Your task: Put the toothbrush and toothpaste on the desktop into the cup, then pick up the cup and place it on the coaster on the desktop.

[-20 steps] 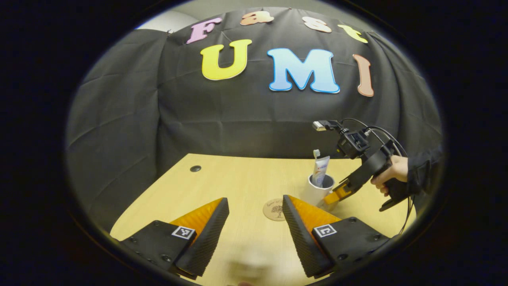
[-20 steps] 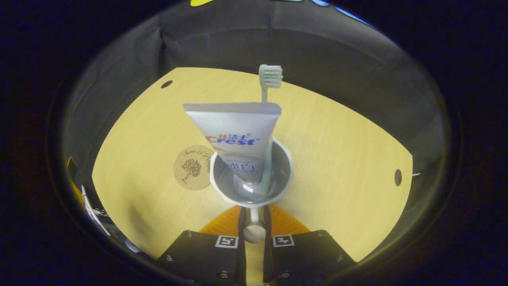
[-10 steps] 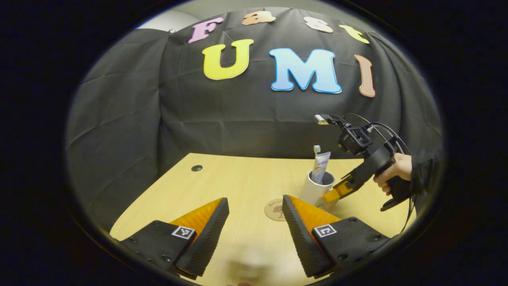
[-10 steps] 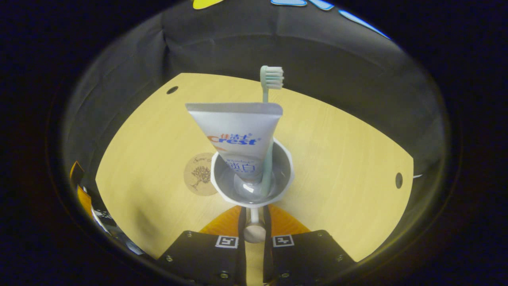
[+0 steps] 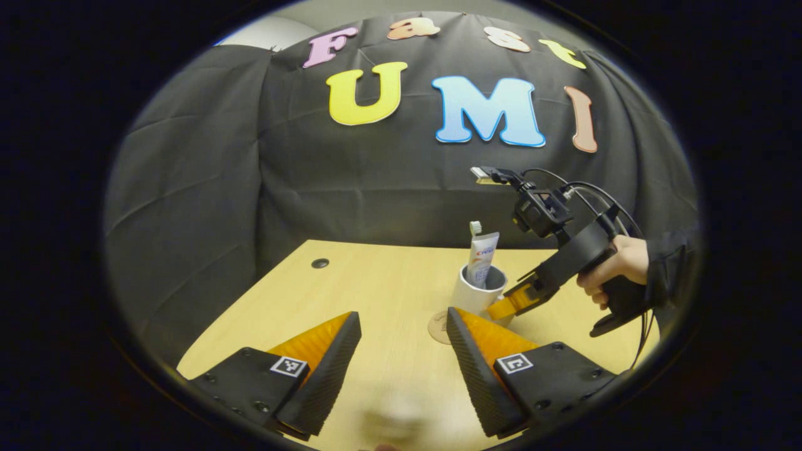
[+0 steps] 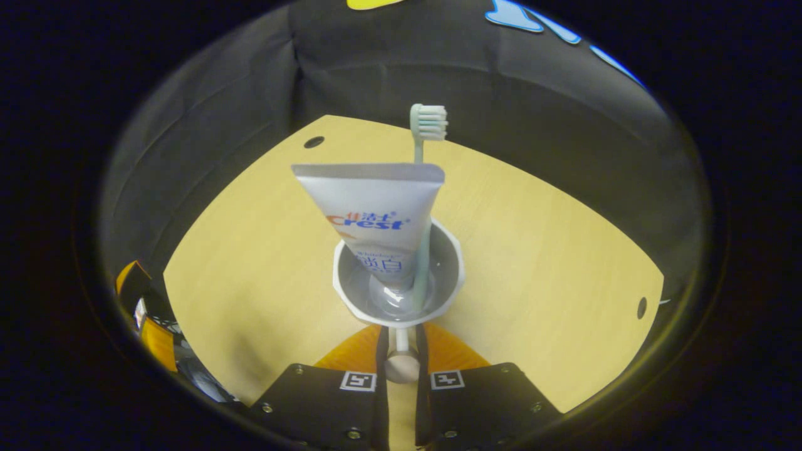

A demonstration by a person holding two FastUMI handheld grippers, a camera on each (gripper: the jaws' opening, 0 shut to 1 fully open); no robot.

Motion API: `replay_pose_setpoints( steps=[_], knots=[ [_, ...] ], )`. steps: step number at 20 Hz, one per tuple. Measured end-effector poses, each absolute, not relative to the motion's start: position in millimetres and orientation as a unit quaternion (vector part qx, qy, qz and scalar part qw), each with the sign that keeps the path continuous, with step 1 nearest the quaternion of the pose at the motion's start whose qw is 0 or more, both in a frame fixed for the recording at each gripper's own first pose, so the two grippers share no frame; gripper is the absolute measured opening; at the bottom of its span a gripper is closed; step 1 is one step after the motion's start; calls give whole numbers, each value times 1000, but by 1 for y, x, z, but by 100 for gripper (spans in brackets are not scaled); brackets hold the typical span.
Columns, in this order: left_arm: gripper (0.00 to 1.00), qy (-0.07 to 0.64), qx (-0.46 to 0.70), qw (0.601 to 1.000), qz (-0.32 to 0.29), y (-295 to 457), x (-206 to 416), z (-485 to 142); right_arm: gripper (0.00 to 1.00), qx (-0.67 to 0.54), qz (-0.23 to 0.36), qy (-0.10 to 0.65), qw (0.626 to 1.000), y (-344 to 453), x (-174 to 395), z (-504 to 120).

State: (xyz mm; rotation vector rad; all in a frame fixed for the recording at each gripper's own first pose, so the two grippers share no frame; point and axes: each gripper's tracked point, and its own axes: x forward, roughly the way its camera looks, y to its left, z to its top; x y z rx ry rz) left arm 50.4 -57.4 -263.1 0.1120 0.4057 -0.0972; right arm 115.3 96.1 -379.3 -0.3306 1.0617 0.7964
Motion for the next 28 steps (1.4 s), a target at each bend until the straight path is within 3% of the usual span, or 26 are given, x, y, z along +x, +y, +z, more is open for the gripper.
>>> replay_pose_setpoints(
  steps=[18,24,27,28],
  knots=[
    [94,207,50,977,-31,-45,42,-267,17,-190,368,509,755,85,117,-376],
    [94,208,52,976,-35,-46,42,-268,26,-172,369,512,756,85,116,-368],
    [94,208,50,976,-39,-49,42,-265,22,-163,371,507,761,84,117,-361],
    [94,208,51,976,-41,-54,43,-263,26,-159,370,506,763,84,117,-359]
  ],
)
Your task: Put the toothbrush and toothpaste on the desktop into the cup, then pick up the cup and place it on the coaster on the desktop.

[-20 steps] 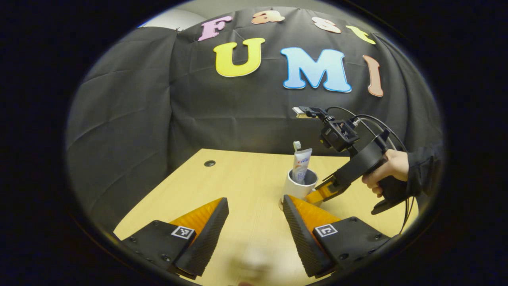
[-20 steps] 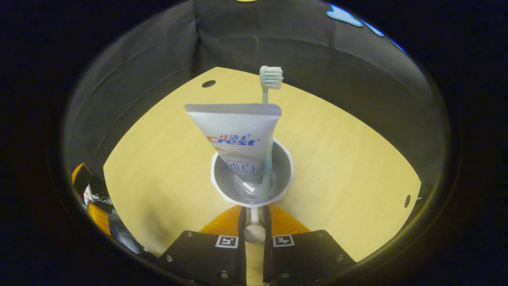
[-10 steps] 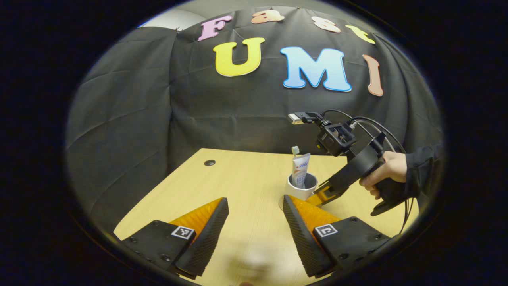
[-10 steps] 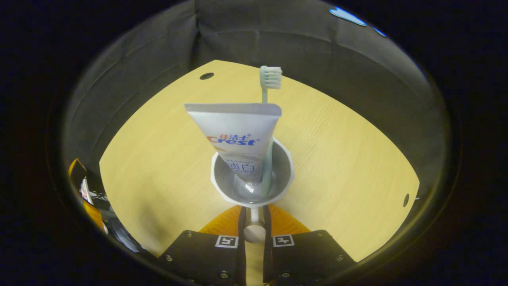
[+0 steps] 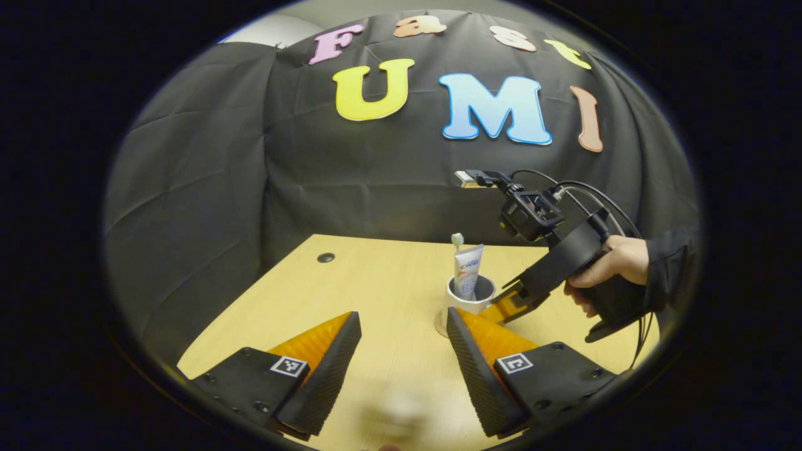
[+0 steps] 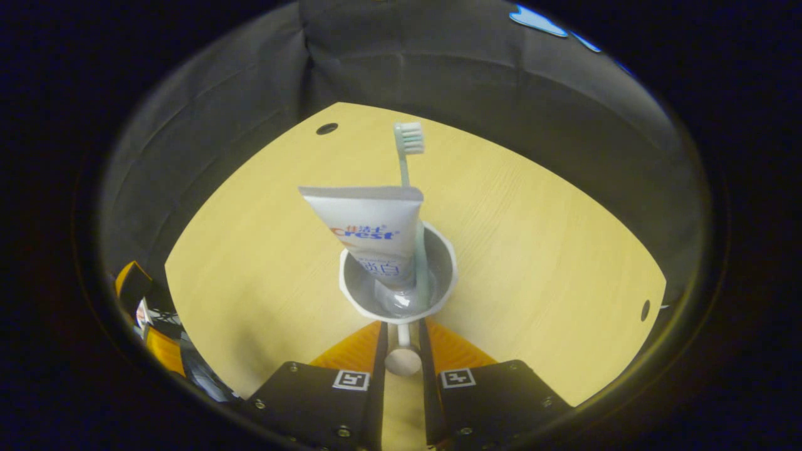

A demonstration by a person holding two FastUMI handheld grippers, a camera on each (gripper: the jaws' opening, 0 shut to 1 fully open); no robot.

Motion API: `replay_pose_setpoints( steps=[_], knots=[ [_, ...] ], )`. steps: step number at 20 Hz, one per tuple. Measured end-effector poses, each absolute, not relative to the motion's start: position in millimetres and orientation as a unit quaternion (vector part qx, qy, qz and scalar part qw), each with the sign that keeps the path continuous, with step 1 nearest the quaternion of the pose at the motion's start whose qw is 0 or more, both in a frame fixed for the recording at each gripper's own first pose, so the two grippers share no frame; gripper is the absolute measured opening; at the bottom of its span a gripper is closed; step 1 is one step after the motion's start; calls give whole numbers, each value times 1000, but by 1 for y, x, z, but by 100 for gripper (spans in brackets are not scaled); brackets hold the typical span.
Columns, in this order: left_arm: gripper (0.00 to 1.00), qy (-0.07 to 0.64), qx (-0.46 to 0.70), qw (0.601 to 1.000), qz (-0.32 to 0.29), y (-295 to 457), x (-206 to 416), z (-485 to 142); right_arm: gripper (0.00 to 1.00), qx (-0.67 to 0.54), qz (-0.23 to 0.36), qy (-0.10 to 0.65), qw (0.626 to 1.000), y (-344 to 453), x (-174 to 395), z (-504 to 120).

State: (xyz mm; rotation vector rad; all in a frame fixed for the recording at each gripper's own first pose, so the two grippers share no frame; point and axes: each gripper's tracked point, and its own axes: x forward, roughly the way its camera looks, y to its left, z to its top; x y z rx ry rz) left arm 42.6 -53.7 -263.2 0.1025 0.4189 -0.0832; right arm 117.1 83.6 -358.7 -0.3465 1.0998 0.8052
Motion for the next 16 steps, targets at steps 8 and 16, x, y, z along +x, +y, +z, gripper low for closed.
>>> replay_pose_setpoints(
  steps=[8,16],
  knots=[
    [94,197,54,977,-57,-68,41,-249,26,-123,360,494,781,74,114,-332],
    [94,170,52,981,-83,-87,49,-222,22,-116,318,428,838,28,114,-286]
  ],
)
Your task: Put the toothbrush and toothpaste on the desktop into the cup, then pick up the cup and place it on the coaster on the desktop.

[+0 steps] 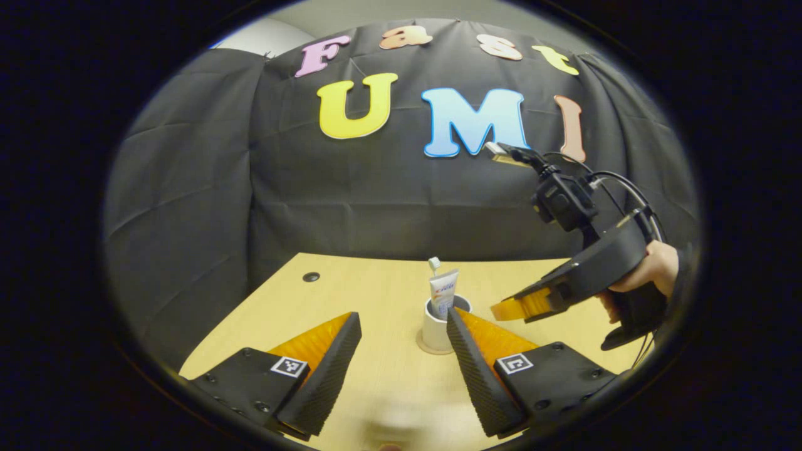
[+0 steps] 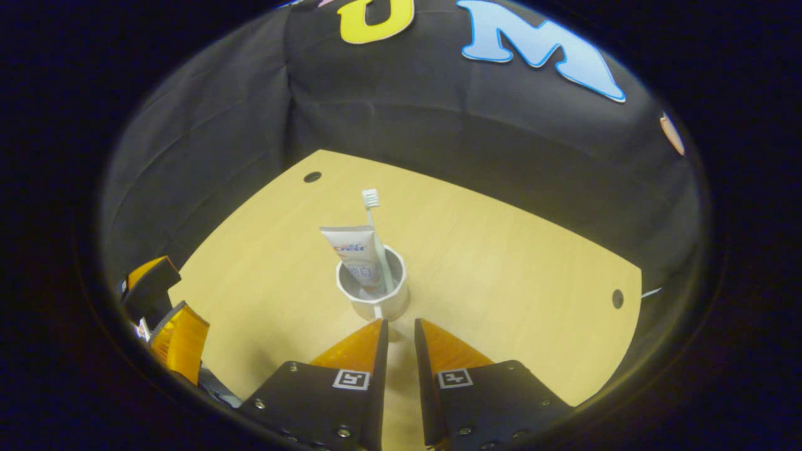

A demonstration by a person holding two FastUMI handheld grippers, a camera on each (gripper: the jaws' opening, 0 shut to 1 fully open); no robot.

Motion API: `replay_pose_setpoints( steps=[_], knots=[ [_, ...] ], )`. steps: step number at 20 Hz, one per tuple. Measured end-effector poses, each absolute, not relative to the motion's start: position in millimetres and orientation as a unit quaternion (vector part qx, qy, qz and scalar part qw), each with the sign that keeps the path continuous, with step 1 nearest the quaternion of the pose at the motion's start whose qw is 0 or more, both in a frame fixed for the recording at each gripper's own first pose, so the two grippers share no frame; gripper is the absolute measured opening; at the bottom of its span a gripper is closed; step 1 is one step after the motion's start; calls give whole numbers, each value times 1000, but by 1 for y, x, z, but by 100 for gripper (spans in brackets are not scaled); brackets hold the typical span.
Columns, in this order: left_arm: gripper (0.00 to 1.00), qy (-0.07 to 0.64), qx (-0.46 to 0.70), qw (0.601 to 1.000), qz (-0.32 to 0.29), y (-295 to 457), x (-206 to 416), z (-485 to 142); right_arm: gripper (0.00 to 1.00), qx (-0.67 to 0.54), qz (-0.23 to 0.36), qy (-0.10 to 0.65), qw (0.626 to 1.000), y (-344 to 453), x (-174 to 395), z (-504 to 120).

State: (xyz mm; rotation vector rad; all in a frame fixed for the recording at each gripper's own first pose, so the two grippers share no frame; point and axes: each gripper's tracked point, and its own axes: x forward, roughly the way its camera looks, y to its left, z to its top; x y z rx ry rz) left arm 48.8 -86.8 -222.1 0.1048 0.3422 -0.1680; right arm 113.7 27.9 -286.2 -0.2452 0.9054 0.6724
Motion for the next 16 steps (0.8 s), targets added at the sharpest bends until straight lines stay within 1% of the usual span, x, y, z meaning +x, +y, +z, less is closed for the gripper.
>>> replay_pose_setpoints(
  steps=[1,3,4,6,7,8,9,10,13,14,16],
  knots=[
    [94,162,54,981,-89,-90,50,-218,25,-110,310,417,847,22,113,-277],
    [93,151,57,982,-99,-97,53,-209,25,-96,296,393,865,9,108,-259],
    [96,145,57,982,-105,-100,53,-204,25,-92,288,381,874,3,106,-250],
    [93,133,58,983,-114,-107,54,-193,24,-85,272,345,894,-9,104,-229],
    [95,127,60,983,-119,-110,54,-187,25,-81,265,326,904,-13,101,-220],
    [92,120,62,983,-124,-114,53,-179,25,-73,257,308,913,-17,100,-210],
    [93,109,63,984,-127,-116,54,-170,25,-63,249,291,921,-19,98,-201],
    [93,90,63,985,-133,-121,55,-156,24,-53,243,275,929,-21,96,-189],
    [92,65,66,986,-140,-128,53,-128,25,-29,217,227,949,-34,90,-149],
    [94,57,65,986,-143,-131,53,-119,27,-23,211,211,954,-35,88,-138],
    [94,41,65,986,-147,-135,54,-101,26,-15,198,187,962,-39,84,-122]
  ],
)
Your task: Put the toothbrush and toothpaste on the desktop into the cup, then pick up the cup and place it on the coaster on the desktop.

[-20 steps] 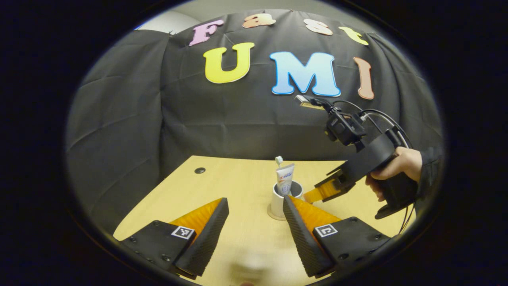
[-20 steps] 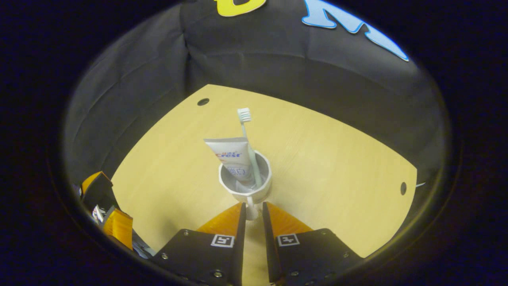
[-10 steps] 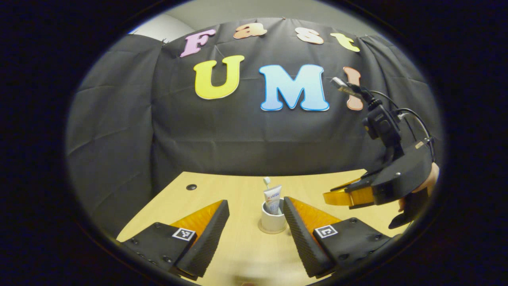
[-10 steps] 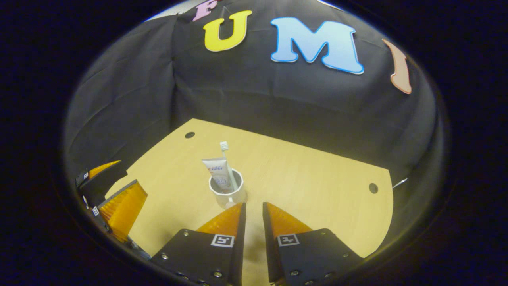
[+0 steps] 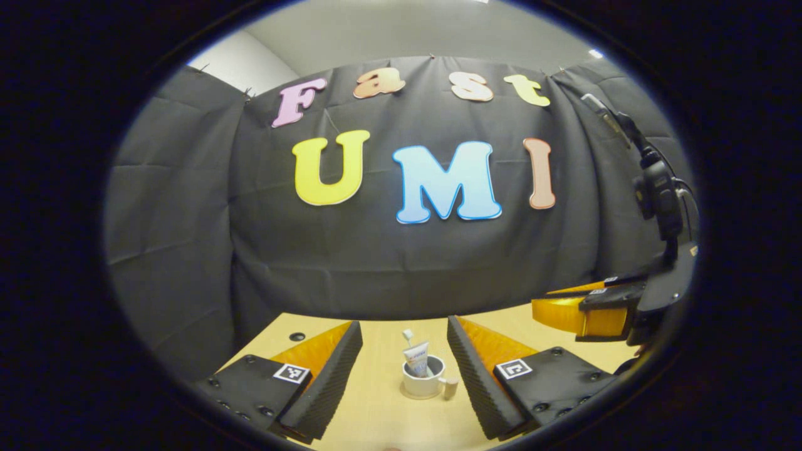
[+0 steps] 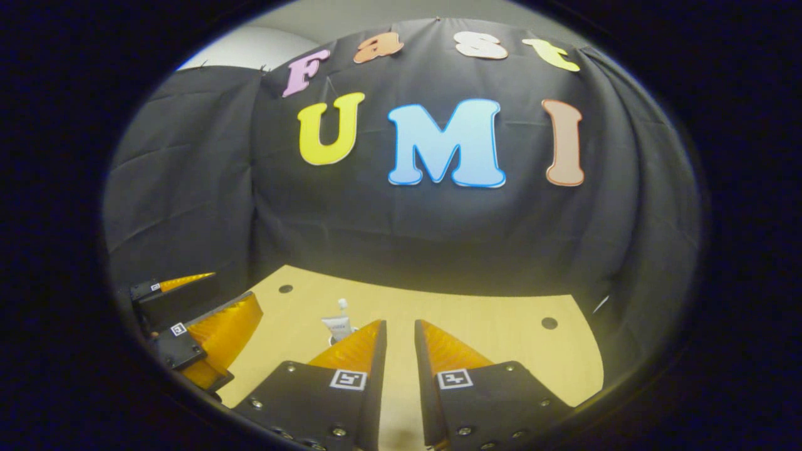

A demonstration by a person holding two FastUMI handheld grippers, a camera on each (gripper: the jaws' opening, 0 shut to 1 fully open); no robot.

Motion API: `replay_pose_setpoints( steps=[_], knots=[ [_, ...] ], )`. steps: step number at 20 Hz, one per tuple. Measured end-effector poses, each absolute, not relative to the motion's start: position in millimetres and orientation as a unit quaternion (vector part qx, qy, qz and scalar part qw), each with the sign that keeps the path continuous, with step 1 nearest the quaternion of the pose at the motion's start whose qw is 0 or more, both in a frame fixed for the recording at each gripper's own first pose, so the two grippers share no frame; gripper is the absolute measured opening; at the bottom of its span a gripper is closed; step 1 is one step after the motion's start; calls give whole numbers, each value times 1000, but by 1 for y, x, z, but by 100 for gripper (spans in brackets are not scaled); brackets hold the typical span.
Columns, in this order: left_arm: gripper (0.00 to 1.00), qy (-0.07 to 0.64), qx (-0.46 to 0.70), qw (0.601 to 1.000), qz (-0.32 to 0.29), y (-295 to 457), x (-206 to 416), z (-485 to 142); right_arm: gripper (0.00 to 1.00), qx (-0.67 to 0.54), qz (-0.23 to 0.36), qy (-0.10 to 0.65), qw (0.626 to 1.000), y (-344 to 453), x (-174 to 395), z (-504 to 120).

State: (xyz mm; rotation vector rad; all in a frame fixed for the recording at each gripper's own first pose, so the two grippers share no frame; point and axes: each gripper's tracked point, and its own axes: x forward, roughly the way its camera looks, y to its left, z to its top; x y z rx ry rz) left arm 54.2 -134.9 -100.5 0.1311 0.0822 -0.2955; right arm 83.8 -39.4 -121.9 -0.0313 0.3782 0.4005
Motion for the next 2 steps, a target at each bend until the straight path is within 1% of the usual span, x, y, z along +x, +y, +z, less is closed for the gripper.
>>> replay_pose_setpoints(
  steps=[2],
  knots=[
    [94,24,68,986,-153,-140,52,-82,27,-3,180,164,970,-45,81,-105]
  ],
)
